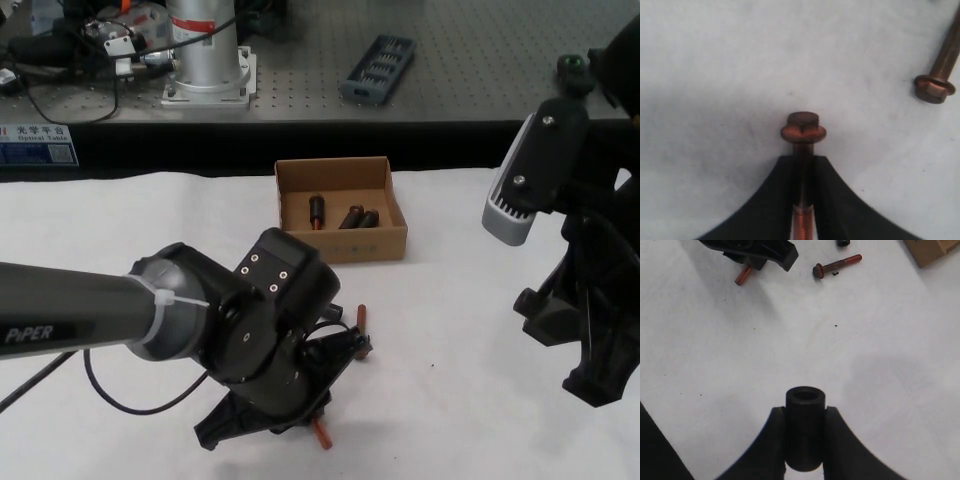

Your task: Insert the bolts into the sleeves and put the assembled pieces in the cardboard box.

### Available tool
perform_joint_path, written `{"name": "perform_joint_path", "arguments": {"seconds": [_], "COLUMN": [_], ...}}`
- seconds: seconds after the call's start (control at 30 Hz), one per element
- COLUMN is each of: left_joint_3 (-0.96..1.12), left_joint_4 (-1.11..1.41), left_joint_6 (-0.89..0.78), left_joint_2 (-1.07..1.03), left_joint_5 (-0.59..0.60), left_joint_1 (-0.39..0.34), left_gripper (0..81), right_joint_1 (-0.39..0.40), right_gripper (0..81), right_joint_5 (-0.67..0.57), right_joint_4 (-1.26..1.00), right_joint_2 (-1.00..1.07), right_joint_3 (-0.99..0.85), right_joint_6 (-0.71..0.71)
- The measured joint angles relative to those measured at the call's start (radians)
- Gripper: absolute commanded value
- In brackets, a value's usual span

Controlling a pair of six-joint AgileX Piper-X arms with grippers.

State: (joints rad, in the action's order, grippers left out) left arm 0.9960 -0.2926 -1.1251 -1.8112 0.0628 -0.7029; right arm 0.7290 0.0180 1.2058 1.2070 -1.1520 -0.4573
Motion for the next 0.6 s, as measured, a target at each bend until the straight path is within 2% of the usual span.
{"name": "perform_joint_path", "arguments": {"seconds": [0.23,0.37,0.5,0.6], "left_joint_3": [0.003,0.006,0.006,0.0], "left_joint_4": [-0.003,-0.003,0.002,0.005], "left_joint_6": [0.053,0.16,0.228,0.384], "left_joint_2": [-0.006,-0.006,0.0,0.015], "left_joint_5": [0.0,0.01,0.027,0.054], "left_joint_1": [0.0,0.0,0.003,0.002], "left_gripper": [8.1,0.0,1.4,1.8], "right_joint_1": [0.0,0.0,0.0,0.0], "right_gripper": [2.9,2.9,2.9,2.9], "right_joint_5": [0.0,0.0,0.0,0.0], "right_joint_4": [0.0,0.0,0.0,0.0], "right_joint_2": [0.0,0.0,0.0,0.0], "right_joint_3": [0.0,0.0,0.0,0.0], "right_joint_6": [0.0,0.0,0.0,0.0]}}
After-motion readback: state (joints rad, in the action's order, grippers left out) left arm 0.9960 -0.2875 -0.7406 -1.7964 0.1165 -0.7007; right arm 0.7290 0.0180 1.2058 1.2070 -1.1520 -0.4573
